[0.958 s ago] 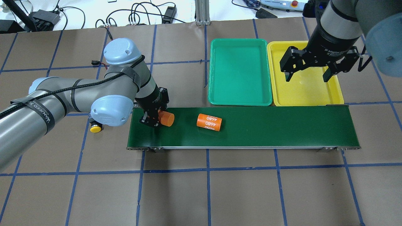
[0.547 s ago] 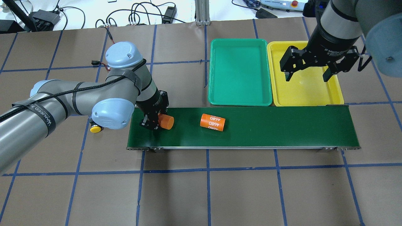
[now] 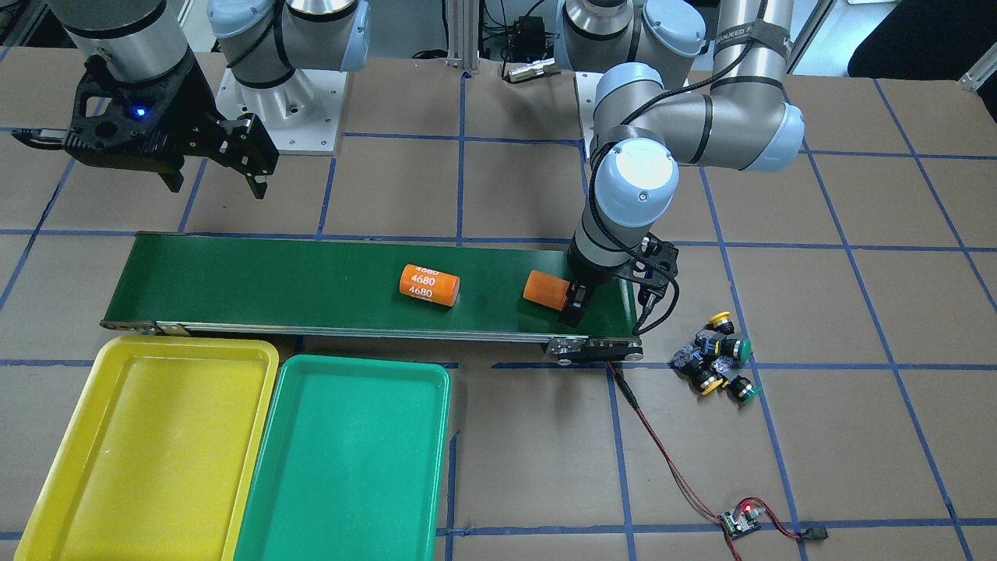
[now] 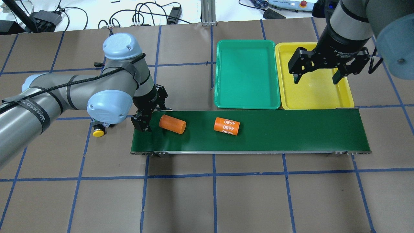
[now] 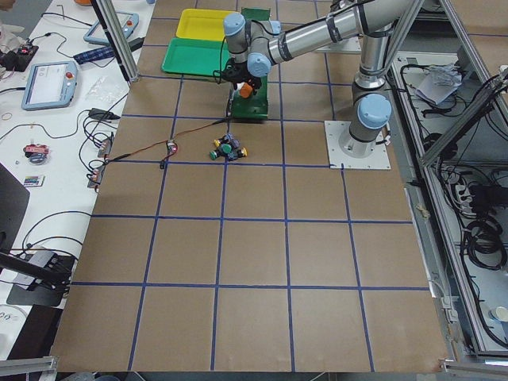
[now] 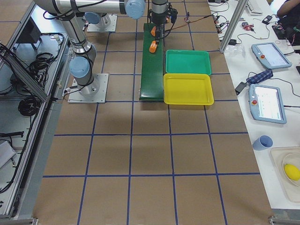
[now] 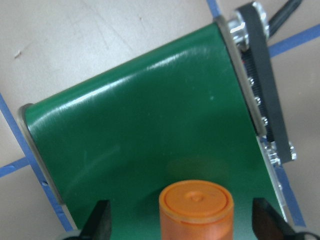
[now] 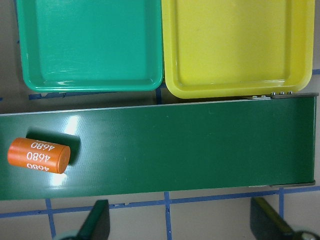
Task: Sort buttons by color to trays
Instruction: 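Raise the left gripper back from the belt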
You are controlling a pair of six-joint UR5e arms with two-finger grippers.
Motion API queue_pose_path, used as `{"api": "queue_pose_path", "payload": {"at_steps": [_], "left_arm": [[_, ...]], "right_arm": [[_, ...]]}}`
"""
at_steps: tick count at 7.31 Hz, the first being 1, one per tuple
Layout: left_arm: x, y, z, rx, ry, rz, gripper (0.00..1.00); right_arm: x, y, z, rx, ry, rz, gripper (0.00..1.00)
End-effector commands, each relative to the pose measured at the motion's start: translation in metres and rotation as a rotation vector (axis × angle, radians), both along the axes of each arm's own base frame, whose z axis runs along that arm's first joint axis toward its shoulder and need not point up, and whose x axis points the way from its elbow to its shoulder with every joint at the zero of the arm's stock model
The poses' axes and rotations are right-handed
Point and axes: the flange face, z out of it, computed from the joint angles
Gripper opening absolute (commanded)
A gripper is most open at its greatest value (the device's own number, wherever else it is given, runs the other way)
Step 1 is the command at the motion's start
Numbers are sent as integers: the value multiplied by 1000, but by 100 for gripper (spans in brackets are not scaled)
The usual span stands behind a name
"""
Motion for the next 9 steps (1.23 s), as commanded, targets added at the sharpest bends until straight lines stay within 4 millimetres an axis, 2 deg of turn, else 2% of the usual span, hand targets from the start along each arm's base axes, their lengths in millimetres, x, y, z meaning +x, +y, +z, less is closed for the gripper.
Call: {"api": "queue_pose_path", "payload": {"at_steps": [1, 3, 4, 5, 6, 7, 8, 9], "left_arm": [[43, -31, 46, 12, 45, -228, 100], [110, -47, 59, -8, 79, -410, 100], [152, -50, 55, -5, 84, -402, 100], [184, -47, 58, -18, 86, -398, 100], [211, -52, 69, -75, 66, -435, 100], [255, -58, 67, -109, 56, -465, 100], [288, -53, 57, -96, 63, -402, 100], [291, -60, 66, -136, 30, -369, 100]], "right_arm": [[0, 0, 0, -1, -1, -3, 100], [0, 0, 0, -1, 1, -3, 100], [0, 0, 0, -1, -1, -3, 100], [0, 0, 0, -3, -2, -3, 100], [0, 0, 0, 0, 0, -3, 100], [0, 0, 0, 2, 2, 0, 100], [0, 0, 0, 2, 2, -1, 100], [0, 0, 0, 4, 2, -3, 100]]}}
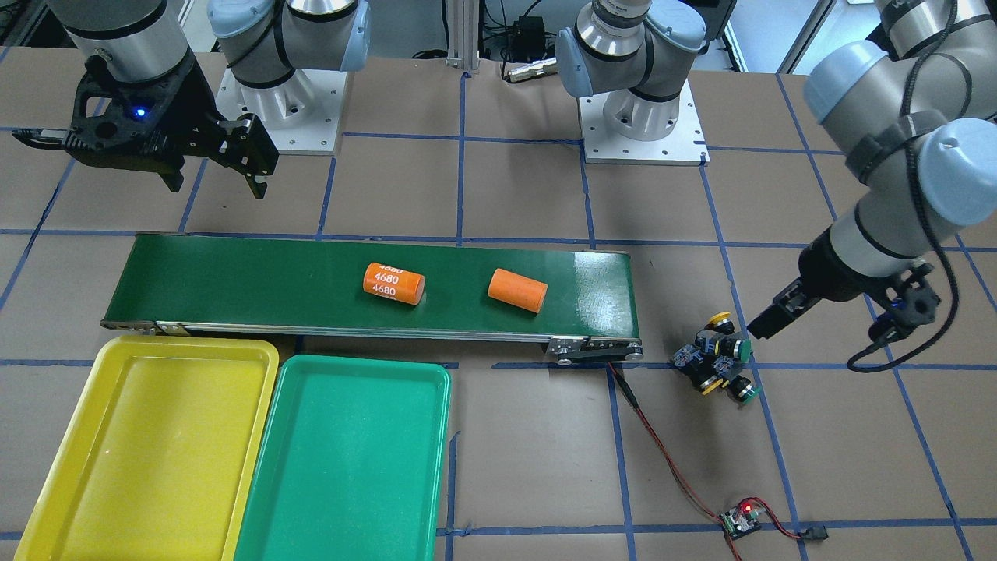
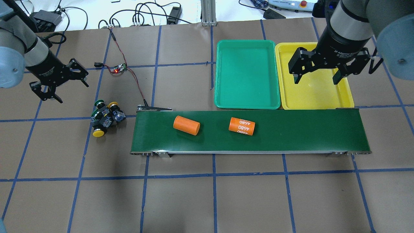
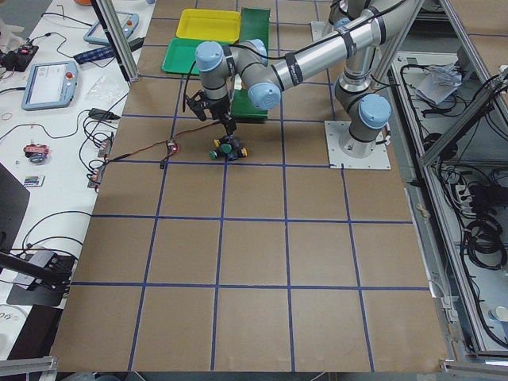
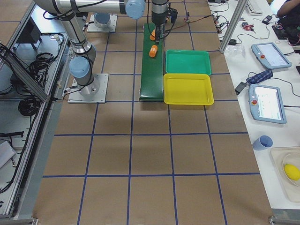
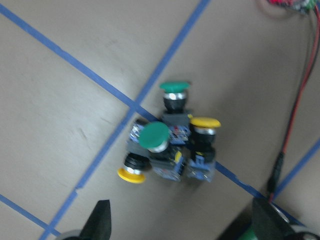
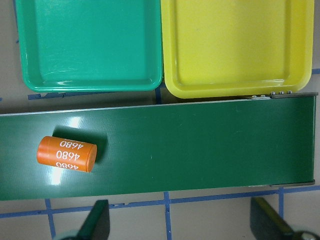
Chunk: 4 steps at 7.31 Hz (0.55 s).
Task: Sort buttons by color to trays
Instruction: 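Raise the left gripper back from the belt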
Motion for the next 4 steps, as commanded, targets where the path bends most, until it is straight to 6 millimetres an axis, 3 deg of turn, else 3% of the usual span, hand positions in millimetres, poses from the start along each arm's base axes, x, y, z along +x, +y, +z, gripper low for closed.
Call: {"api": "queue_pose_path", "payload": {"at_steps": [1, 2, 4], "left_arm": [[18, -5, 4, -100, -43, 120, 100], [12, 6, -7, -77, -35, 123, 100], [0, 32, -57, -15, -13, 99, 100]], "right_arm": [[0, 0, 0, 1, 0, -3, 100], [0, 1, -2, 6, 0, 0, 100], [0, 0, -2, 0, -1, -3, 100]]}}
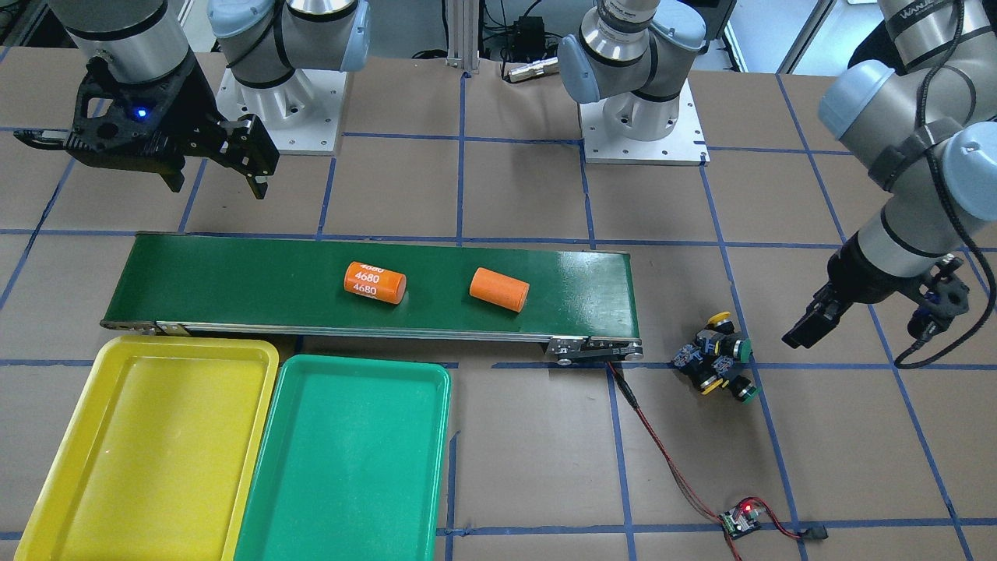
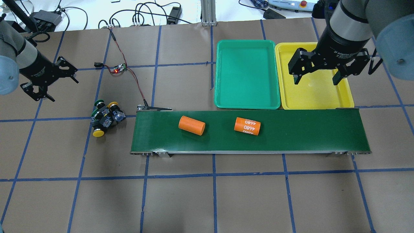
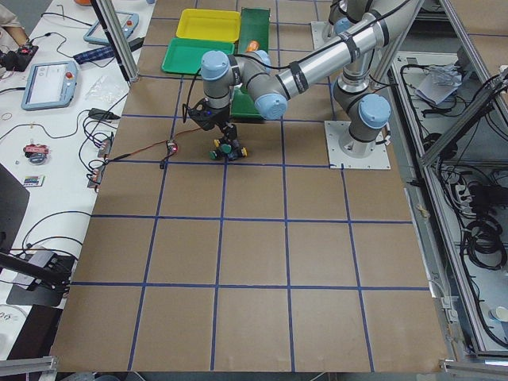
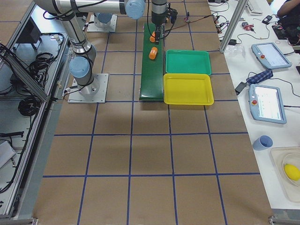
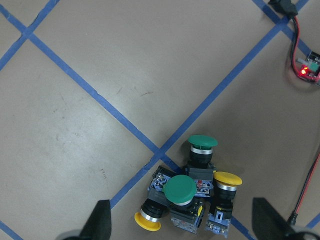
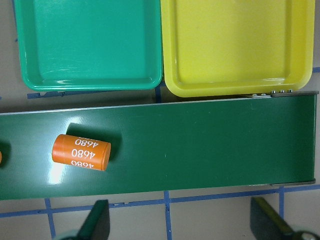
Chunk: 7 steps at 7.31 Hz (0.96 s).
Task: Sort buttons by color to trays
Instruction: 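Lower the left gripper onto the pile and grasp a green button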
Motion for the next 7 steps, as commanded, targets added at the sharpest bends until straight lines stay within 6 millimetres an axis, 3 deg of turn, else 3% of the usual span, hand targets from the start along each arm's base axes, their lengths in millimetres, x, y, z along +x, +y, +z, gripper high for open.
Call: {"api": "queue_pose_path", "payload": {"at_steps": [1, 3, 4, 5, 6, 7], "left_arm": [[0, 4, -37, -97, -44, -17, 100], [-10, 20, -71, -114, -37, -30, 100], [-28, 28, -81, -87, -36, -48, 100], [-43, 34, -84, -84, -35, -63, 100], [-42, 38, -78, -89, -37, -59, 100], [-48, 38, -87, -75, -29, -52, 100]], "right_arm": [[0, 0, 0, -2, 2, -1, 100], [0, -2, 1, -16, -2, 0, 100], [0, -2, 1, -16, -2, 2, 100], [0, -2, 1, -18, -2, 0, 100], [0, -2, 1, -16, -1, 3, 100], [0, -2, 1, -16, -1, 3, 100]]}}
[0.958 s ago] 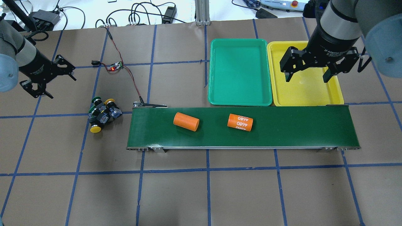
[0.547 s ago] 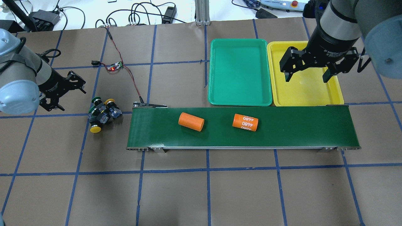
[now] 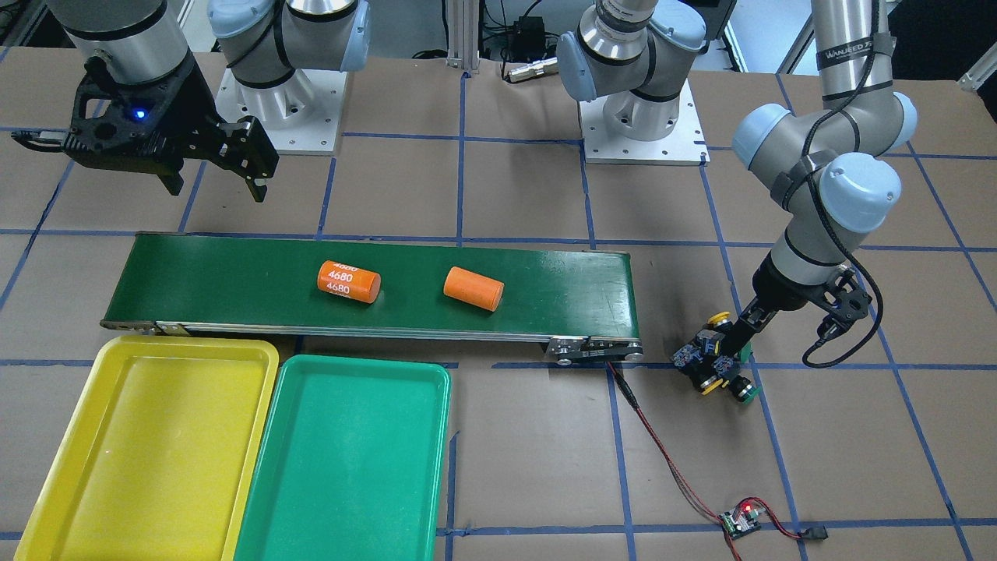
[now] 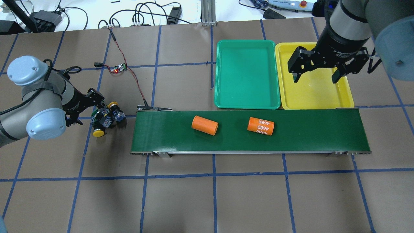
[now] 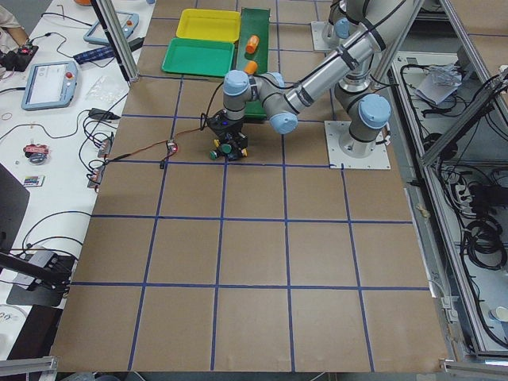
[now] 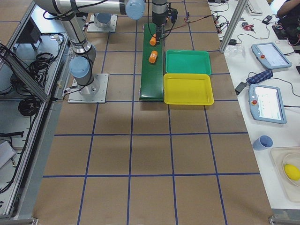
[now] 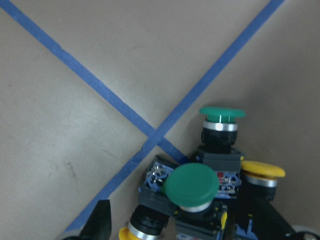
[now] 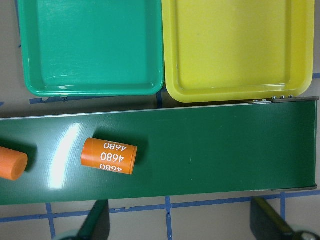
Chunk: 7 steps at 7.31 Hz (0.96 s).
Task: Sort buttons by color to trays
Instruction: 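Lower the left gripper onto the pile and grasp a green button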
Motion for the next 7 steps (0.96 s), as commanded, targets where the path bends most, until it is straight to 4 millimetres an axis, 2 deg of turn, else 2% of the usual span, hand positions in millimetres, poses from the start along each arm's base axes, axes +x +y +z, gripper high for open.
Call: {"api": "queue_pose_path", "payload": {"at_steps": [1, 3, 4, 6, 7], "left_arm": [[-6, 2, -14, 16, 19, 28, 97], [-8, 6, -26, 42, 29, 30, 95], [-9, 8, -34, 57, 35, 30, 81], [-8, 6, -39, 63, 37, 10, 42], [-7, 4, -39, 57, 35, 7, 33]], "right_arm": [[0, 0, 0, -1, -1, 1, 100], [0, -1, 1, -12, 1, 2, 100], [0, -1, 1, -12, 0, 3, 100], [0, -1, 2, -14, 0, 6, 100], [-2, -2, 2, -15, 1, 4, 100]]}}
